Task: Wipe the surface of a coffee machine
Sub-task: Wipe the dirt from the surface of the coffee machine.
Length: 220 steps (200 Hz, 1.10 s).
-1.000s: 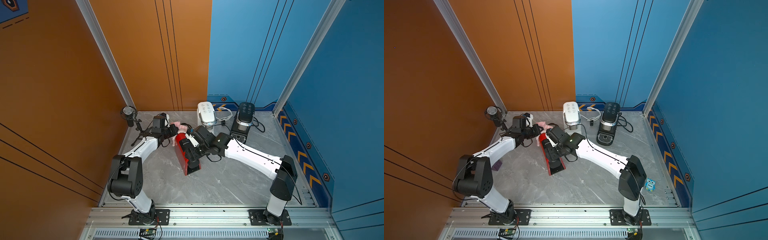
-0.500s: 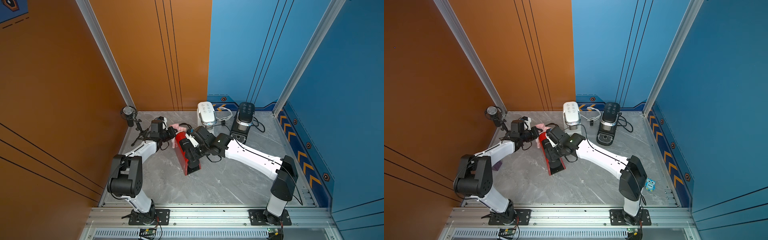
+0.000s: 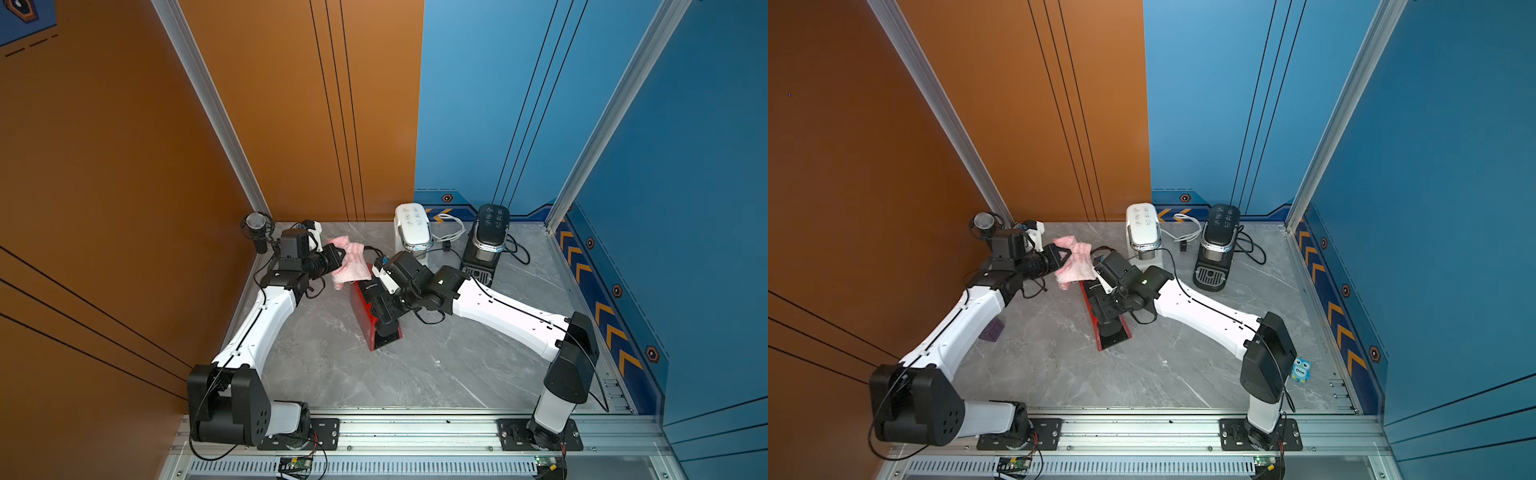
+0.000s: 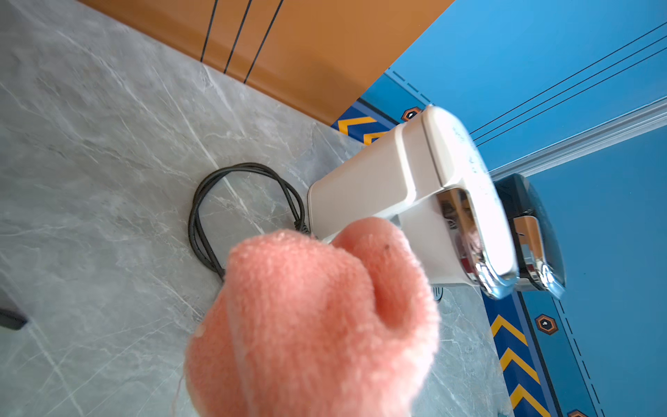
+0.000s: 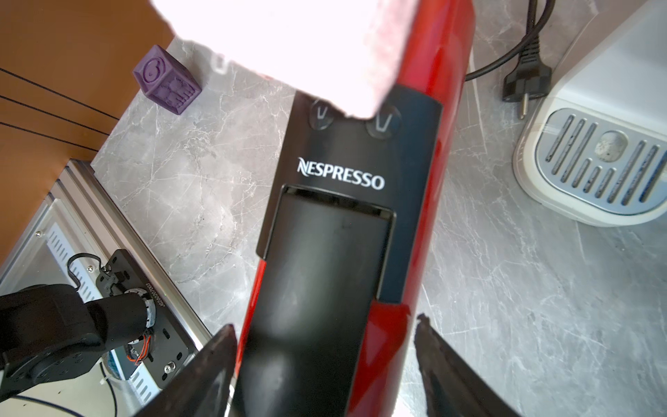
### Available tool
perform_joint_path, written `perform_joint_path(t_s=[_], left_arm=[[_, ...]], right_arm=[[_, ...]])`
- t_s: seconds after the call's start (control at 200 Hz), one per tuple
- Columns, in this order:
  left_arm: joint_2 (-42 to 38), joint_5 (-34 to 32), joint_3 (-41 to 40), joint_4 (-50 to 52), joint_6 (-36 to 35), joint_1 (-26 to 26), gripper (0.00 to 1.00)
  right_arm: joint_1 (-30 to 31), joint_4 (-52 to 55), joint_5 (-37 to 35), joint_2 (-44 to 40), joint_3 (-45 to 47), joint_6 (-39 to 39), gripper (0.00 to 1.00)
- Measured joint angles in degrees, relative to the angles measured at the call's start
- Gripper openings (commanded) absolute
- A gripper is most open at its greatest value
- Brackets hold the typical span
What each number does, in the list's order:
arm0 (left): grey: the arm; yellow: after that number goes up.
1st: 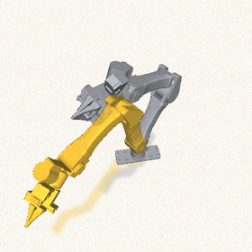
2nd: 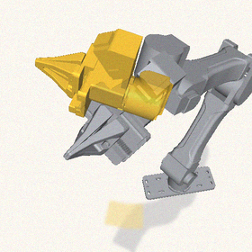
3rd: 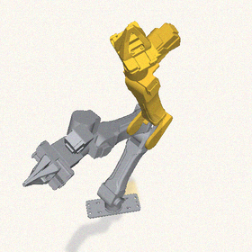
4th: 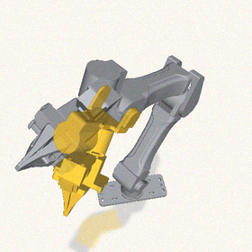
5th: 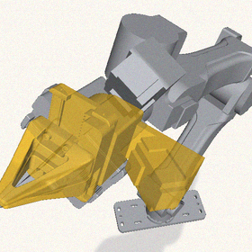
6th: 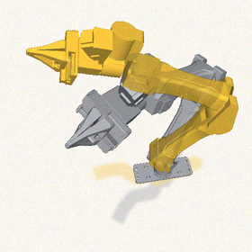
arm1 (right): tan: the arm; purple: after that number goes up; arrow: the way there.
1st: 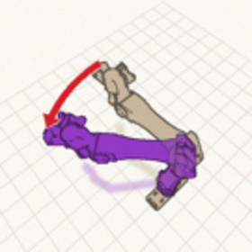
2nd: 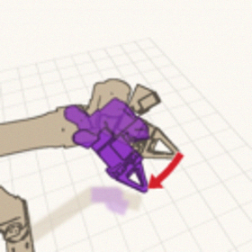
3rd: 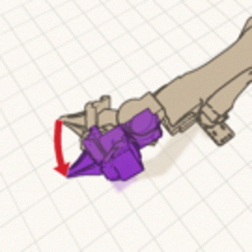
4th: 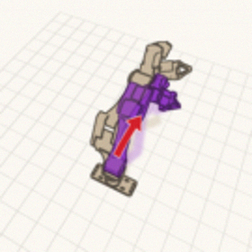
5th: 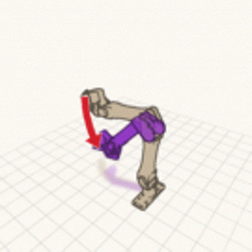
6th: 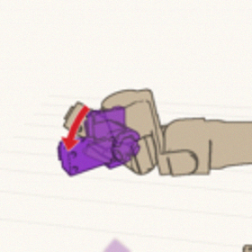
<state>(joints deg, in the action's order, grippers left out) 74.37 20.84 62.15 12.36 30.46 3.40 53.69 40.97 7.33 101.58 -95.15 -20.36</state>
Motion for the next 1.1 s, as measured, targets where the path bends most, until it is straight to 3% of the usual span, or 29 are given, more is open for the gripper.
perform_joint_path(t_s=[0.26,0.415,0.575,0.681,0.821,1.101], left_arm=[[-20.2,-2.8,-9.0,8.4,-0.6,0.6,0.00],[-28.4,-3.5,-13.0,10.0,2.4,6.7,0.00],[-29.8,-12.1,-16.9,10.3,5.6,18.1,0.00],[-30.0,-19.5,-19.8,10.7,7.8,22.2,0.00],[-29.7,-24.9,-22.3,10.4,9.4,22.9,0.00],[-26.2,-29.0,-32.0,2.5,12.1,23.1,0.00]], right_arm=[[-5.2,-1.8,4.9,-3.9,0.1,-2.0,0.78],[-6.5,-4.9,8.0,-3.9,0.3,-5.0,0.77],[-5.9,-8.7,8.7,-1.8,0.3,-7.2,0.74],[-4.4,-9.9,5.4,0.3,0.5,-8.0,0.74],[-2.6,-10.7,2.1,1.6,1.3,-8.2,0.72],[-2.0,-15.0,-0.3,1.8,4.4,-8.7,0.71]])
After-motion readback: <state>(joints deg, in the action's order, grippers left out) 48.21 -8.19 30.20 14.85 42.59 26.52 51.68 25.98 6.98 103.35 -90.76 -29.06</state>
